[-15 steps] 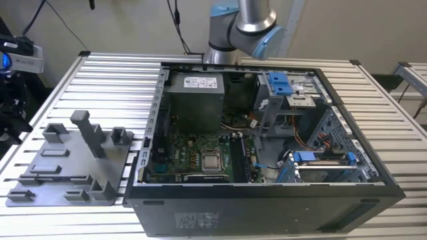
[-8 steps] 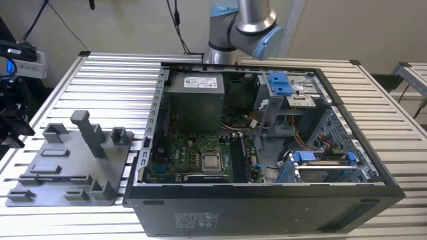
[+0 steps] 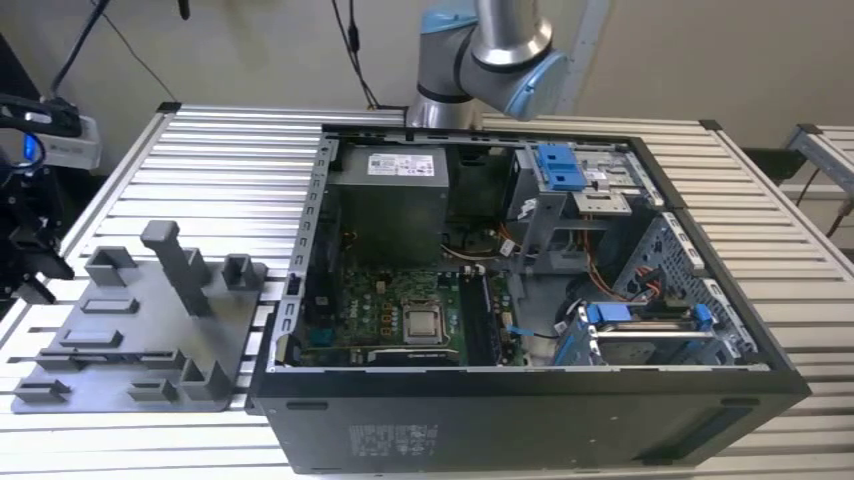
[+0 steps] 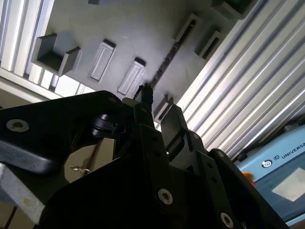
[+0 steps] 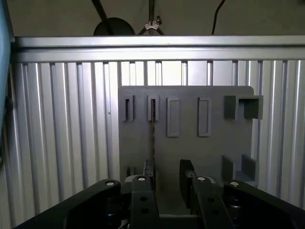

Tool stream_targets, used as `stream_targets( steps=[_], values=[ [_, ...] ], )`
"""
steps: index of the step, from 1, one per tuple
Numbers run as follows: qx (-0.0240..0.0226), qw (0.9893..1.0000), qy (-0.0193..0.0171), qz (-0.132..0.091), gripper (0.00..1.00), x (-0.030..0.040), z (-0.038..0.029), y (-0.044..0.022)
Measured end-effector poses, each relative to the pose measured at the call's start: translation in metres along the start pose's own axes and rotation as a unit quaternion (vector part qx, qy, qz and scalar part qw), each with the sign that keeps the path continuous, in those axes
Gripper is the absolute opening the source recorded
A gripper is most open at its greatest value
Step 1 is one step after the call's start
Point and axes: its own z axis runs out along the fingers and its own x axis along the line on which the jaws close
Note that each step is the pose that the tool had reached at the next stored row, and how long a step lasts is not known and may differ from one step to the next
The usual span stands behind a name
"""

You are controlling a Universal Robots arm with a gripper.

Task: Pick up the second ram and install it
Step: 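Pick up the second ram and move it above second insertion slot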

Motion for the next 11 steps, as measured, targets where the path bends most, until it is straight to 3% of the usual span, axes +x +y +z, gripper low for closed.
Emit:
stream_targets(
  steps=[5, 11],
  values=[
    [-0.0021, 1.0, 0.0001, -0.001, 0.36, 0.0003, 0.0076, -0.0001],
    [-0.0046, 1.0, 0.0001, -0.001, 0.36, 0.0005, 0.0111, -0.0001]
  ],
)
